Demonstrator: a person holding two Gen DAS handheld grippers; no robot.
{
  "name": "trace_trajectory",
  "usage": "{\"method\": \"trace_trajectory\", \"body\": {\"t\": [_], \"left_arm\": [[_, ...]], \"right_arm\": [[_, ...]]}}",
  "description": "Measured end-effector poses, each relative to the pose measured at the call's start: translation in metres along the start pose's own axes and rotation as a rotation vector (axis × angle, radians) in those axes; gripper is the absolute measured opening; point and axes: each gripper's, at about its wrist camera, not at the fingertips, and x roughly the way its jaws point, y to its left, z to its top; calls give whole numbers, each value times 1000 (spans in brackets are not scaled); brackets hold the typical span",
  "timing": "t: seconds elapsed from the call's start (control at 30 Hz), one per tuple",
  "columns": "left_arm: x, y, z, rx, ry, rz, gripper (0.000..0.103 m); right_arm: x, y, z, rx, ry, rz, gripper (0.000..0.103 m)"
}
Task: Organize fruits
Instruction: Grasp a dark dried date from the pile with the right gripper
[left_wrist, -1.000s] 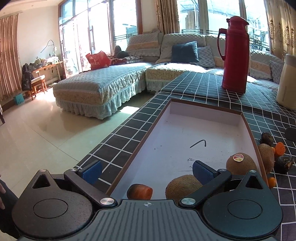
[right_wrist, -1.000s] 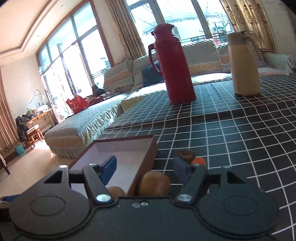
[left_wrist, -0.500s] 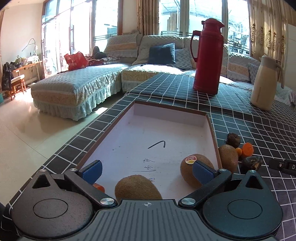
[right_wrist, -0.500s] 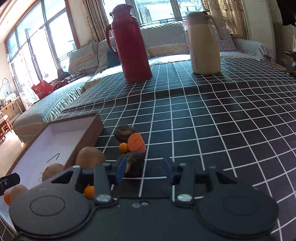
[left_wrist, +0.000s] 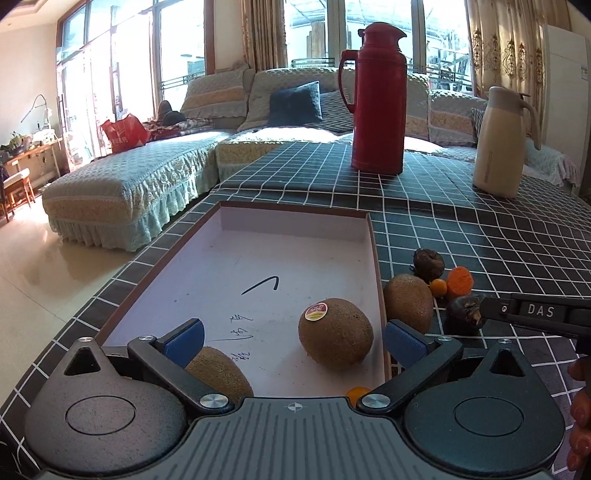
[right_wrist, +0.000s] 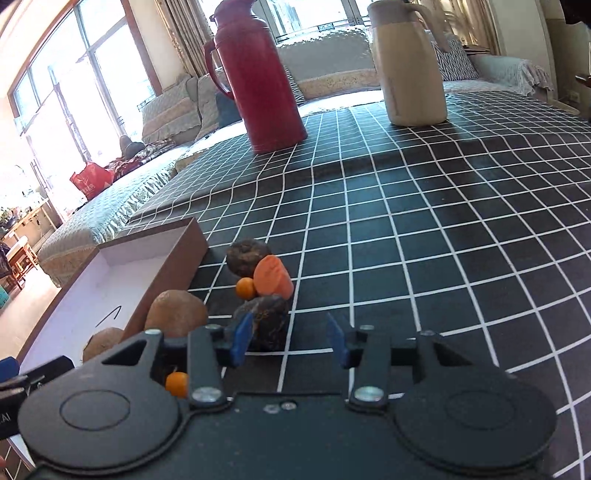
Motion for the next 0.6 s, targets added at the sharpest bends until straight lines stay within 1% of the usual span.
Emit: {"method": "trace_trajectory", "body": {"t": [0.03,0.07,0.17,0.37,0.43,0.5,0.57,0.6], "left_arm": [[-1,1,0,-3,0,-5,103],[-1,2,-1,-2,-4,-3,103],[-2,3,-1,10,-8,5,103],[-1,9,0,-4,-8,16,103],[-1,10,1,-12,-8,15,103],[-1,10,1,-13,-11,13,103],[-1,8,0,-5,-8,14,103],[-1,7,0,-2,-8,13,103]], "right_arm": [[4,0,0,12,-3,-3,44],[8,0,1,33,-4,5,47],[18,0,3,87,10,47,47],[28,8,0,86,15,84,45],[28,7,2,109,11,103,47],[30,8,3,106,14,96,47],[34,11,2,78,22,73,45],[36,12,1,59,30,63,40]]}}
